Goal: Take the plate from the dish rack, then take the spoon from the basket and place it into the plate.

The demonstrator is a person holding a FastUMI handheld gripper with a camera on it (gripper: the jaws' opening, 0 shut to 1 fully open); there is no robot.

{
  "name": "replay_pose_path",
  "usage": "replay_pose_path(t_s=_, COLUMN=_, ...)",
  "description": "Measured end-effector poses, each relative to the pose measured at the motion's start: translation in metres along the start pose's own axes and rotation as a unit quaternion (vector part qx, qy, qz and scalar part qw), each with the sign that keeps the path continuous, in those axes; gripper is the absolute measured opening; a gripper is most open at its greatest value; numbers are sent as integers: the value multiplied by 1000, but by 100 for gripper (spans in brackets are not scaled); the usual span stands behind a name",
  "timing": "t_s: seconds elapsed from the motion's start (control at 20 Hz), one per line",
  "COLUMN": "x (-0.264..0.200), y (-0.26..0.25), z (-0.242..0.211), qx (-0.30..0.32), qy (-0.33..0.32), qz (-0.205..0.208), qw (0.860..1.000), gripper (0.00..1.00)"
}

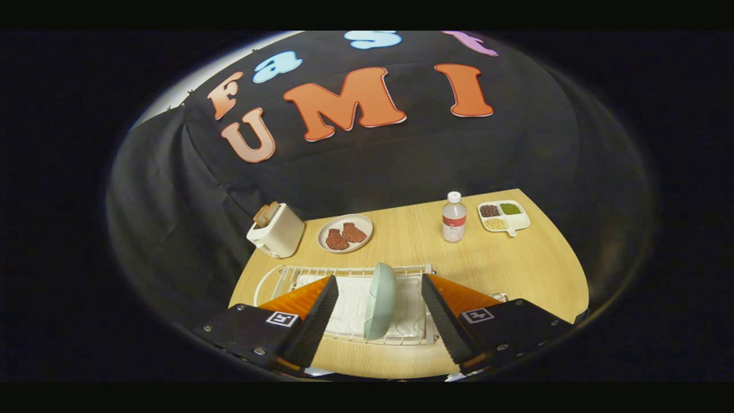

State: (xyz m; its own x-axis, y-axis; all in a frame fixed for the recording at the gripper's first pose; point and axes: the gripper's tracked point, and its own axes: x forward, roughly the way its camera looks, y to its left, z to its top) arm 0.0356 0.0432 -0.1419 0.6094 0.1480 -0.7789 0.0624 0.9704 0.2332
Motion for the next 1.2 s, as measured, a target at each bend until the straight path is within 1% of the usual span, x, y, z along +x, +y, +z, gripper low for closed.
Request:
replay_pose_path(t_s=0.2, x=21, y=2, z=-19, qx=5, qy=71, qz=4, qw=997, gripper=79)
replay_pose_path(t_s=0.25, x=26, y=1, z=-25, qx=4, qy=84, qz=-1, qw=996, gripper=78)
replay_pose_path(t_s=0.3, x=33, y=0, z=-29, qx=1, qy=97, qz=-5, qw=995, gripper=74)
replay_pose_path(t_s=0.35, x=40, y=-1, z=-35, qx=-1, qy=109, qz=-11, qw=994, gripper=72)
replay_pose_path(t_s=0.55, x=63, y=-6, z=-53, qx=-8, qy=157, qz=-30, qw=987, gripper=71)
replay_pose_path(t_s=0.6, x=70, y=-10, z=-57, qx=-10, qy=166, qz=-41, qw=985, gripper=68)
replay_pose_path(t_s=0.65, x=73, y=-10, z=-62, qx=-10, qy=173, qz=-45, qw=984, gripper=54)
replay_pose_path(t_s=0.75, x=80, y=-6, z=-72, qx=-11, qy=189, qz=-48, qw=981, gripper=44)
replay_pose_path(t_s=0.8, x=84, y=-6, z=-77, qx=-14, qy=196, qz=-52, qw=979, gripper=43)
replay_pose_path(t_s=0.9, x=90, y=-6, z=-83, qx=-23, qy=207, qz=-65, qw=976, gripper=38)
replay_pose_path(t_s=1.1, x=99, y=-5, z=-99, qx=-28, qy=235, qz=-86, qw=968, gripper=37)
replay_pose_path(t_s=1.2, x=101, y=-3, z=-100, qx=-22, qy=237, qz=-89, qw=967, gripper=37)
